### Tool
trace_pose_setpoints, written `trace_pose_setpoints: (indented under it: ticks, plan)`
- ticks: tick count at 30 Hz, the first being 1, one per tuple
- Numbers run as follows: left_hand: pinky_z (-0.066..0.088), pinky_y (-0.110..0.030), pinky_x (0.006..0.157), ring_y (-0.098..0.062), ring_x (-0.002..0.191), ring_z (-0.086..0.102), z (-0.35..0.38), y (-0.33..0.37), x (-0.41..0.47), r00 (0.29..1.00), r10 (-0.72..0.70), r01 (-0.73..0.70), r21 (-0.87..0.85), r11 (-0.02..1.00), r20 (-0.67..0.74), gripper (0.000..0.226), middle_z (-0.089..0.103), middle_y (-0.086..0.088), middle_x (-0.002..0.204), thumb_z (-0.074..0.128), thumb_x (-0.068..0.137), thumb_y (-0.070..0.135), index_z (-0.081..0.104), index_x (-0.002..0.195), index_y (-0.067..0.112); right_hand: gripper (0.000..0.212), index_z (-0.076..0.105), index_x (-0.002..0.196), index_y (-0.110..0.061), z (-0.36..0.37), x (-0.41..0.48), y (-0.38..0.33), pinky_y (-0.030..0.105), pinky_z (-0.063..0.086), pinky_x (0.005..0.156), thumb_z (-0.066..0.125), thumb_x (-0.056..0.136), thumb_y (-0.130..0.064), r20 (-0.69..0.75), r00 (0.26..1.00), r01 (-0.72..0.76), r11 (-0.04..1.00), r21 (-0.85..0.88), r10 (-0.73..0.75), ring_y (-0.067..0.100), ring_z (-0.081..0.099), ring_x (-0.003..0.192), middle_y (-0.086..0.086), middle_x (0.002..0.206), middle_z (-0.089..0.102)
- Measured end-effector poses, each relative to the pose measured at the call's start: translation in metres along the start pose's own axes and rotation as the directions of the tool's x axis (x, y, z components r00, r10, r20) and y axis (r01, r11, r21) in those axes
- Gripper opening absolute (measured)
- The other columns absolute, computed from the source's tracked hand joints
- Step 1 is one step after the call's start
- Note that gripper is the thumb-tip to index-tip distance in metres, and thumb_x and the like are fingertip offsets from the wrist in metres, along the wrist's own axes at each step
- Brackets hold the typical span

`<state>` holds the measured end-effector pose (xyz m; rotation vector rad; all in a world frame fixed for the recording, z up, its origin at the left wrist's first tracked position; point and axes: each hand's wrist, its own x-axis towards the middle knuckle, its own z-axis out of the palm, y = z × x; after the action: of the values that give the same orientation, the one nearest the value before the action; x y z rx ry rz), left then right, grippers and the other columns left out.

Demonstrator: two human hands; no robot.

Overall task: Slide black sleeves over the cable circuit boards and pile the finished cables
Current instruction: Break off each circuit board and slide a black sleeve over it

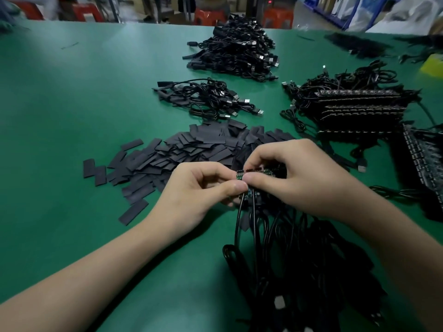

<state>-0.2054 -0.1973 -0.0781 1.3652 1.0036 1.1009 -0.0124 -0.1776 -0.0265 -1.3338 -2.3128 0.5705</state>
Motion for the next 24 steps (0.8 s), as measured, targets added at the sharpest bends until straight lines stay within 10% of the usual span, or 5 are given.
trace_pose_setpoints:
  ticks: [9, 17, 24]
  plan:
    - [0.049, -0.01, 0.06, -0.003, 0.055, 0.063, 0.002, -0.001, 0.0, 0.995, -0.067, 0.07, -0.041, 0.997, 0.072, 0.01, 0.071, 0.0, 0.062, 0.072, 0.075, 0.015, 0.073, 0.081, 0.009, 0.028, 0.071, 0.075, -0.035, 0.007, -0.009, 0.01, 0.02, 0.039, 0.059, 0.063, 0.072, -0.062, -0.04, 0.992, -0.115, 0.993, 0.029, 0.116, -0.003, 0.059, 0.07, -0.017, 0.072, 0.068]
    - [0.049, -0.01, 0.059, -0.004, 0.055, 0.064, -0.004, 0.0, -0.003, 0.988, -0.082, 0.092, -0.077, 0.993, 0.13, 0.003, 0.071, -0.001, 0.063, 0.071, 0.077, 0.009, 0.071, 0.079, 0.007, 0.013, 0.073, 0.078, -0.024, 0.014, -0.009, 0.018, 0.032, 0.05, 0.068, 0.077, 0.086, -0.034, 0.073, 0.997, -0.061, 0.932, 0.358, 0.037, 0.016, 0.065, 0.069, -0.001, 0.073, 0.071]
    - [0.051, -0.013, 0.062, -0.009, 0.058, 0.064, -0.006, 0.0, -0.002, 0.98, -0.087, 0.107, -0.103, 0.989, 0.181, 0.006, 0.07, -0.004, 0.065, 0.072, 0.076, 0.011, 0.074, 0.071, 0.014, 0.01, 0.073, 0.08, -0.022, 0.017, -0.009, 0.026, 0.018, 0.048, 0.067, 0.076, 0.087, -0.028, 0.094, 0.995, -0.005, 0.888, 0.459, -0.043, 0.003, 0.064, 0.069, -0.002, 0.075, 0.072]
